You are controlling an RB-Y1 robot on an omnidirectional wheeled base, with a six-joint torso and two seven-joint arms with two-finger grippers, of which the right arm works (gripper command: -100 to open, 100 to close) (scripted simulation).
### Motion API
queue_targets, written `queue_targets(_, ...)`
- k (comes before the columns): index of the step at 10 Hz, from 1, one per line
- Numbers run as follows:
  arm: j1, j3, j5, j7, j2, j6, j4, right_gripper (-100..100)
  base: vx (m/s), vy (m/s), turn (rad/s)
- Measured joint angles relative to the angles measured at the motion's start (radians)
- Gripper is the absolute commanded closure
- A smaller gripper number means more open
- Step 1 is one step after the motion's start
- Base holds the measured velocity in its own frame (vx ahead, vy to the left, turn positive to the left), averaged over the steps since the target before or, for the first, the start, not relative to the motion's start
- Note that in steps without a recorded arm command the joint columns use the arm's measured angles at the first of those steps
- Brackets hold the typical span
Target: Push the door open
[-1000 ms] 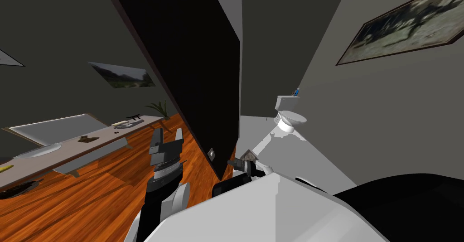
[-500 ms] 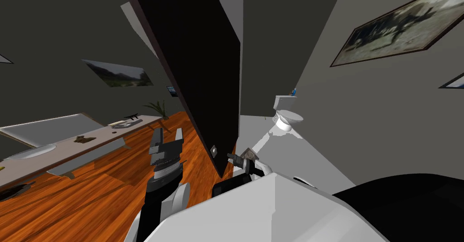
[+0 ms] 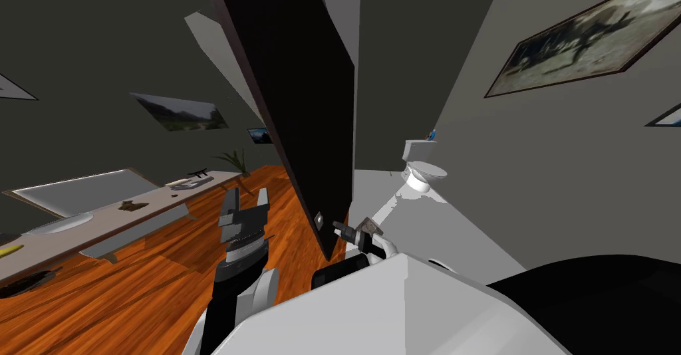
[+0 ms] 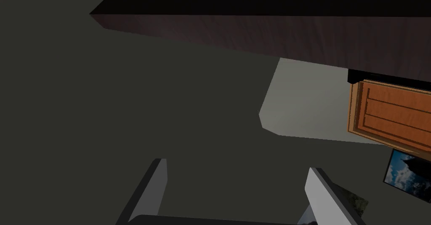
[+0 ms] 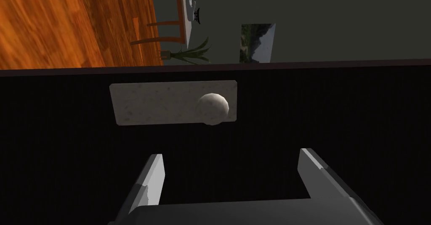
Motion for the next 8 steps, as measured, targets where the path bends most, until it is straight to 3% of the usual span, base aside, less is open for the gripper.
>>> queue_targets(5,-0.011,-0.008,-0.011,0.030,0.036,0.026,0.019,-100,0.115,0.129,0.040)
queue_targets(6,-0.011,-0.008,-0.011,0.031,0.037,0.027,0.019,100,-0.006,-0.007,-0.007)
queue_targets(8,-0.011,-0.007,-0.011,0.030,0.036,0.026,0.019,100,-0.020,-0.025,0.002)
